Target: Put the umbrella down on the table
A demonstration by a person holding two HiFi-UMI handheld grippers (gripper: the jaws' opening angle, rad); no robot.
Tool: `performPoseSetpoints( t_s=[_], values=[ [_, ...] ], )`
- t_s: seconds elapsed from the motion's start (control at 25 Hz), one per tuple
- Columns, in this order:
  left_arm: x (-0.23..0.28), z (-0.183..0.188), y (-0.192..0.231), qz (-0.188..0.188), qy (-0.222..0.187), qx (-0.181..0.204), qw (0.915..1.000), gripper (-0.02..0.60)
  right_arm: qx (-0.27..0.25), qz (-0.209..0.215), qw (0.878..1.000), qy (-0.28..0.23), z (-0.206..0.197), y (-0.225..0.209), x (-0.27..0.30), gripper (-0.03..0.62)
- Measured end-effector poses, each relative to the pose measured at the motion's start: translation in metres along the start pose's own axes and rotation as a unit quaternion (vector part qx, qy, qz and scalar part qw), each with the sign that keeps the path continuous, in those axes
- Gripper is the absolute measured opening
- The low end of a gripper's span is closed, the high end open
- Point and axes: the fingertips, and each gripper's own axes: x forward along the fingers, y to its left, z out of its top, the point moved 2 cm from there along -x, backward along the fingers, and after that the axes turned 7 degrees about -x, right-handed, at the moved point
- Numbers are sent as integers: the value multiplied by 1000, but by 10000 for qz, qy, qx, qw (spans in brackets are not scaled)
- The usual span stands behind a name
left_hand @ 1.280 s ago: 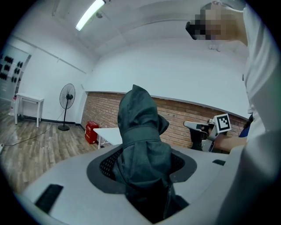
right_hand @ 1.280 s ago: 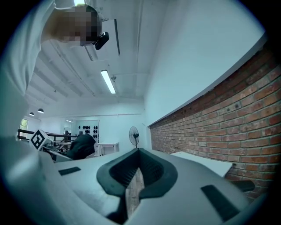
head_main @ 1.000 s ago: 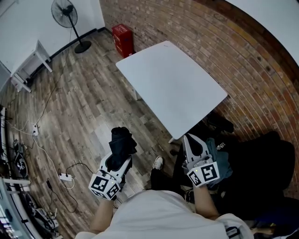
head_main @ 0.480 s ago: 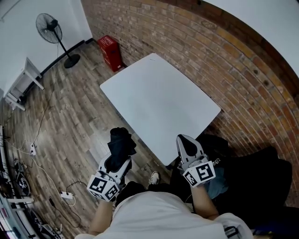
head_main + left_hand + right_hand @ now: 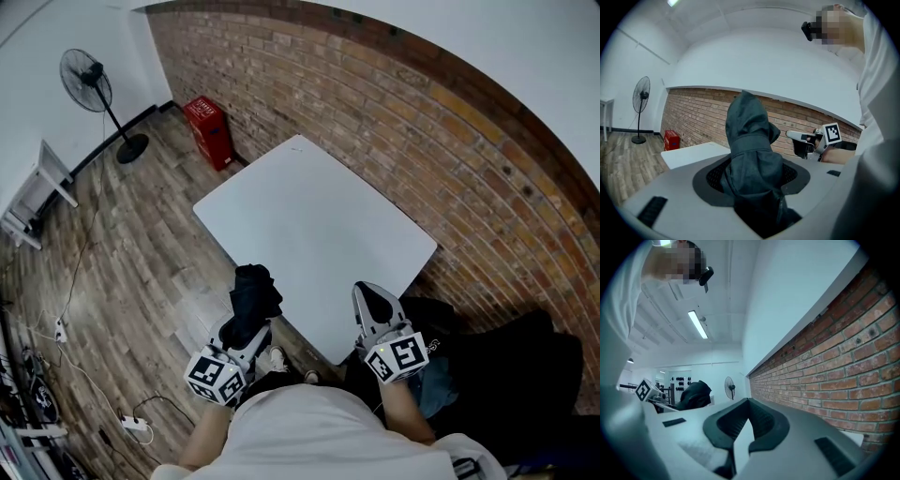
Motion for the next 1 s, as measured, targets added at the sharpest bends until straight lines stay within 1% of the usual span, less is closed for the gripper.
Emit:
performPoseSetpoints(
  t_s=[0.16,0.32,0.52,1.0],
  values=[
    [18,10,11,-170,22,15,9999,242,-222,19,9997,53,9,0,19,19],
    [31,12,16,-277,121,52,9995,242,-188,-86,9997,144,7,-4,30,19],
    [42,9,30,-237,282,10,9993,244,-203,-65,9995,237,1,-2,40,18],
    [75,3,52,-145,626,47,9979,244,-179,-350,9985,389,-4,-13,25,19]
  ],
)
